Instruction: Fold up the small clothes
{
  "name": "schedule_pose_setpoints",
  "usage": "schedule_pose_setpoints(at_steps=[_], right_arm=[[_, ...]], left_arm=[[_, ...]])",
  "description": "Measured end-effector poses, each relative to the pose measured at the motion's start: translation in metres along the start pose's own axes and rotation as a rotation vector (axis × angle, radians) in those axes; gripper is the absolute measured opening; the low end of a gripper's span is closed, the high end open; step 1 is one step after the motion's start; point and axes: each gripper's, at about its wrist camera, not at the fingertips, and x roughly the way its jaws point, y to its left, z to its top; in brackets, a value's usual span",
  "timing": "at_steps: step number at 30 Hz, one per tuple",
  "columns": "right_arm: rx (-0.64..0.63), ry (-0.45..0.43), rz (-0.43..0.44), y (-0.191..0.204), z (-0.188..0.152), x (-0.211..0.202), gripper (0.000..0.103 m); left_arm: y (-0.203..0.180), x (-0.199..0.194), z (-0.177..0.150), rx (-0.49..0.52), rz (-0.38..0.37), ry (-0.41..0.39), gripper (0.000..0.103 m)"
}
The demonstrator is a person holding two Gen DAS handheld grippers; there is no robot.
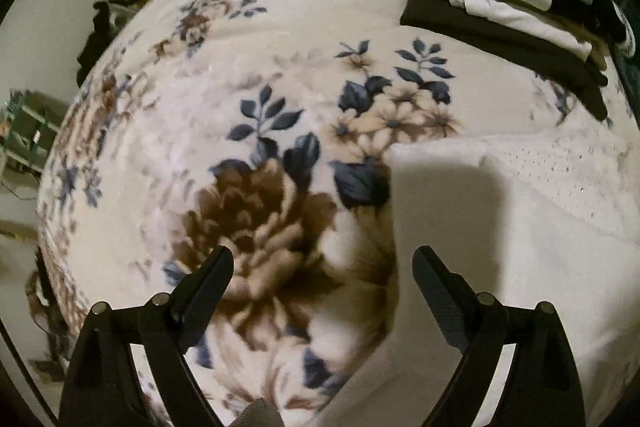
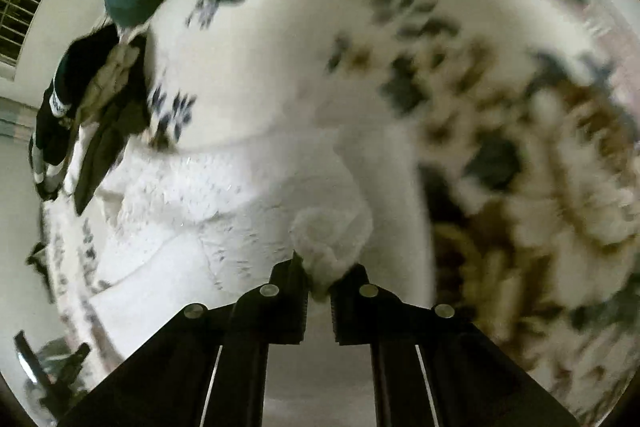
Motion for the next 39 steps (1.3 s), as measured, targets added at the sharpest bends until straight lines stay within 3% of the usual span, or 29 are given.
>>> schedule_pose_setpoints(at_steps=[3,7,9,10,11,14,16,18,21,24,28,29,32,34,39], right_arm=[[0.015,0.018,-0.055,-0.019,0.001,0.001,0.008],[-0.046,0.117,-0.074,-0.02,0.001,0.02,0.011],[-0.036,0.166,-0.11,-0.023,0.006,0.025,0.03],[-0.037,0.156,-0.137,-0.022,0.008,0.021,0.045],[-0.045,0.126,-0.152,-0.019,0.01,0.012,0.051],[-0.095,0.034,-0.162,-0.002,0.007,-0.014,0.052],[-0.148,-0.005,-0.148,0.015,0.0,-0.021,0.052],[-0.213,0.014,-0.146,0.031,-0.007,-0.01,0.052],[-0.284,0.116,-0.245,0.038,-0.02,0.033,0.052],[-0.275,0.176,-0.245,0.038,-0.02,0.044,0.052],[-0.214,0.182,-0.112,0.025,-0.004,-0.012,0.055],[-0.211,0.186,-0.094,0.02,-0.003,-0.022,0.06],[-0.226,0.228,-0.039,-0.005,0.003,-0.064,0.061],[-0.239,0.271,0.001,-0.027,0.009,-0.087,0.061],[-0.264,0.389,0.076,-0.094,0.028,-0.115,0.061]], left_arm=[[-0.013,0.011,0.013,0.012,-0.025,0.001,0.092],[-0.044,0.028,0.03,0.064,-0.037,-0.007,0.092],[-0.054,0.037,0.039,0.105,0.01,-0.007,0.092],[-0.055,0.039,0.042,0.112,0.037,0.002,0.092],[-0.056,0.036,0.045,0.11,0.049,0.005,0.092],[-0.057,0.003,0.046,0.128,-0.007,-0.101,0.092],[-0.067,-0.004,0.04,0.187,-0.044,-0.118,0.092],[-0.079,0.008,0.033,0.238,-0.051,-0.08,0.092],[-0.094,0.055,0.028,0.294,0.002,0.024,0.092],[-0.083,0.068,0.037,0.218,-0.071,0.079,0.092],[-0.073,0.013,0.04,0.203,-0.112,-0.028,0.092],[-0.073,-0.002,0.036,0.206,-0.118,-0.044,0.092],[-0.086,-0.056,0.011,0.224,-0.129,-0.077,0.092],[-0.102,-0.079,-0.008,0.232,-0.164,-0.074,0.092],[-0.168,-0.129,-0.102,0.27,-0.224,0.031,0.092]])
